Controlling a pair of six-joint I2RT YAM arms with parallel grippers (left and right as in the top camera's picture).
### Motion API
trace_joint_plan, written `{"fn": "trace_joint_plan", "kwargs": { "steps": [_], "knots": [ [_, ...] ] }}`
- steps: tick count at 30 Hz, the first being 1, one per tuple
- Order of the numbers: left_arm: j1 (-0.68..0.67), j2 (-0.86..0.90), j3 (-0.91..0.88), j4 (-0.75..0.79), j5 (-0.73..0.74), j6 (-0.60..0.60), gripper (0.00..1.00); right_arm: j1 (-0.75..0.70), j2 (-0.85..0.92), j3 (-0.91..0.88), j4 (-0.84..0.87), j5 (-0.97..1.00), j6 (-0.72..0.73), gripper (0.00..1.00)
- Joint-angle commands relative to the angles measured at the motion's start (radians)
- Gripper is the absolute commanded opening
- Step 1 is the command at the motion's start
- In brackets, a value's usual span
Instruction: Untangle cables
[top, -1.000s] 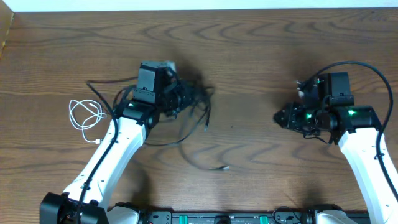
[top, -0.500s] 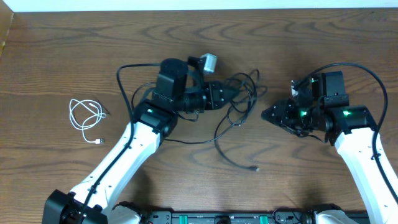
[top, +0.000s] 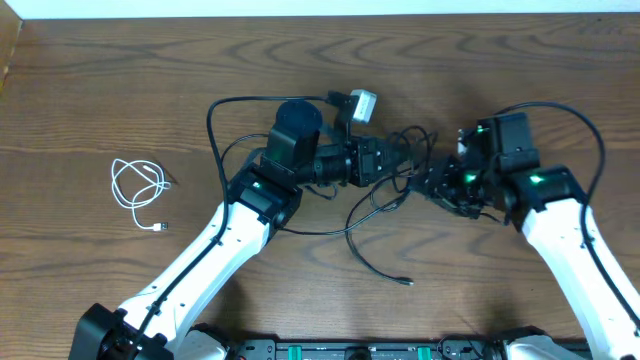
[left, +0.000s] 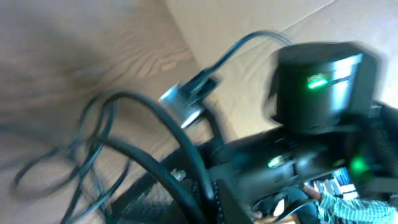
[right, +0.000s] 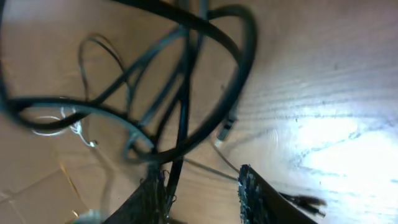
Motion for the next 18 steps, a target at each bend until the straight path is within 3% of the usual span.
{"fn": "trace_joint_plan", "kwargs": {
  "steps": [1, 7, 8, 11, 18],
  "knots": [
    [0.0, 0.002, 0.008, 0.081, 0.07, -0.035, 0.08, 0.028, 0.062, 0.0, -0.009, 0.057, 0.024, 0.33],
    [0.036, -0.001, 0.008, 0.336, 0.243, -0.153, 0.08, 0.017, 0.179, 0.0, -0.01, 0.158, 0.047, 0.26],
    [0.061, -0.003, 0.008, 0.386, 0.268, -0.204, 0.08, 0.005, 0.196, 0.0, -0.008, 0.157, 0.046, 0.2],
    [0.1, -0.003, 0.008, 0.414, 0.28, -0.264, 0.08, -0.012, 0.197, 0.0, -0.008, 0.196, 0.04, 0.18],
    [0.23, -0.008, 0.008, 0.414, 0.279, -0.286, 0.08, -0.109, 0.194, 0.0, -0.146, 0.507, 0.038, 0.23]
  ]
}}
